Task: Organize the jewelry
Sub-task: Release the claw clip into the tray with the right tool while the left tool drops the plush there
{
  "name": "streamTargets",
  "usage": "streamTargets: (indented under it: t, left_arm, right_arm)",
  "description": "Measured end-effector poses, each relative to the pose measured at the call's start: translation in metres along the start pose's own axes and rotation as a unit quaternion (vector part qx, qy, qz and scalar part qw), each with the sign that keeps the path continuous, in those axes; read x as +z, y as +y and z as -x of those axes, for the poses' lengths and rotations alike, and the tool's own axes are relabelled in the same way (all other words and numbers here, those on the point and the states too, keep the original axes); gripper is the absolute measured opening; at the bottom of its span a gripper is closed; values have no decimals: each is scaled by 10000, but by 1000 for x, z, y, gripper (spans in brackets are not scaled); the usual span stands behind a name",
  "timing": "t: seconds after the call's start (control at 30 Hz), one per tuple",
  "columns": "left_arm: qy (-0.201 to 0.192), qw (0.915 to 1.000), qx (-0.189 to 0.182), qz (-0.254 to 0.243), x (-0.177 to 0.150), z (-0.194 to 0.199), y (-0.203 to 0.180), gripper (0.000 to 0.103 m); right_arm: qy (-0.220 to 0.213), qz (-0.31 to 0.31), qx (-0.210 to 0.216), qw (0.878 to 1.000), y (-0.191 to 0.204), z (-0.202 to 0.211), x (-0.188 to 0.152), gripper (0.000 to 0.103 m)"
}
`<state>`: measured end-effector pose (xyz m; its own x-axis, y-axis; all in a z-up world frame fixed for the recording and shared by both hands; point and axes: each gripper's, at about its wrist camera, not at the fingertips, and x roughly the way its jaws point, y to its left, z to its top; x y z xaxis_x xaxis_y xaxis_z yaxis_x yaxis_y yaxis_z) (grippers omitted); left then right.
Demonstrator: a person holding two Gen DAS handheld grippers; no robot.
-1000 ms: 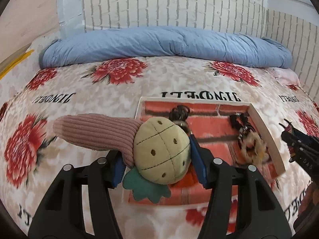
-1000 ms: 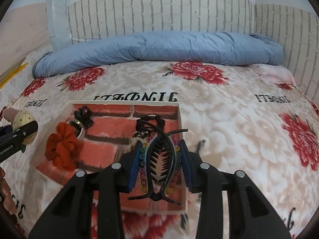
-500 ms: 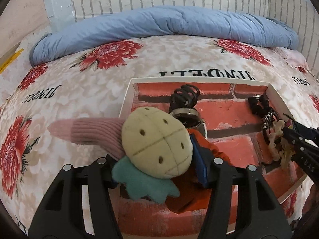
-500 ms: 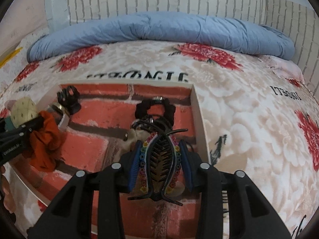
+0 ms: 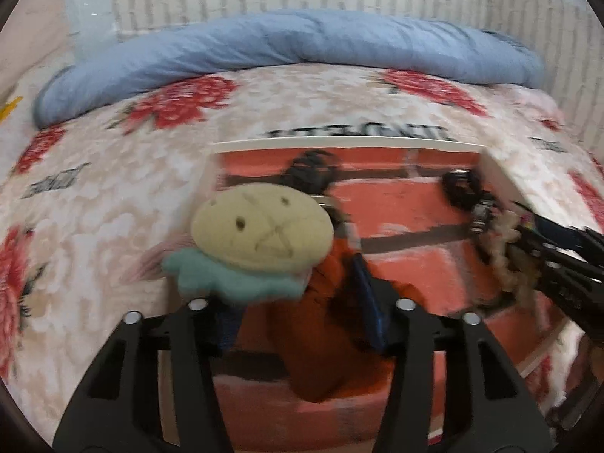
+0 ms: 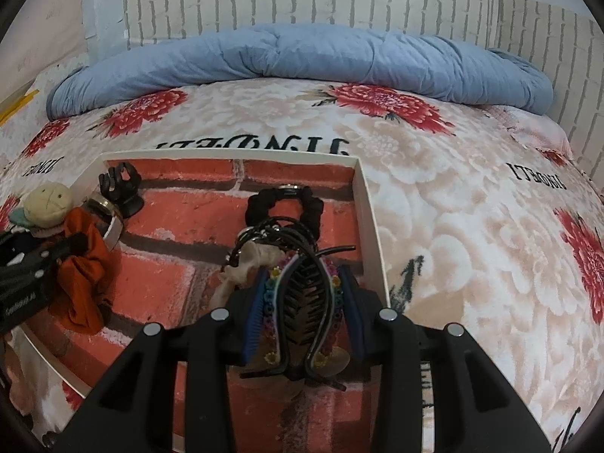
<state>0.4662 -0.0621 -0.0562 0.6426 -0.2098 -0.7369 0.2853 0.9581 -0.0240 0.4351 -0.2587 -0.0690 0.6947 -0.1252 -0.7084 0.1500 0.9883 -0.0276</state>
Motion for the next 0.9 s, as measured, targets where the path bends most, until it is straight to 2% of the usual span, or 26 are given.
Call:
streamTargets:
  t: [0.23,0.3,0.33,0.4,0.43,0.6,0.7,0.77,0.83,0.9]
  left_arm:
    - [-66,9996,-217,-170,-2,2,-14,48]
    - [-63,9990,-423,-122,-2,1,-15,48]
    - [-63,9990,-435,-112,-1,-1,-14,48]
    - [-72,9996,-226,-155,-1,-5,-14,48]
    - [-69,9997,-136,-170,-1,-9,-12,50]
    - [29,9997,-198,-173,2,-18,-8,60]
    - [-35,9997,-86,-241,3,-14,-10,75]
    - [-114,9993,29,-354,4,-5,-13,85]
    - [-127,9989,62,-440,5,3,-15,90]
    - [-143,9982,122,-572,5,14,-17,93]
  right_arm:
    - [71,-105,-43,9999,-8,-8,0,38]
    - [51,-126,-29,9999,-8,-8,1,38]
    - [56,-115,-14,9999,-7,-9,1,38]
    - [78,-93,0,9999,-6,-11,-1,38]
    - [71,-72,1,9999,-5,-12,-1,38]
    - [62,-65,45,9999,-5,-12,-1,40]
    - [91,-85,144,9998,-5,-13,-1,40]
    - [74,-109,219,9997,-6,-10,-1,45]
    - [25,-107,225,9997,-6,-6,1,59]
    - [-34,-85,263,9996,-7,1,2,63]
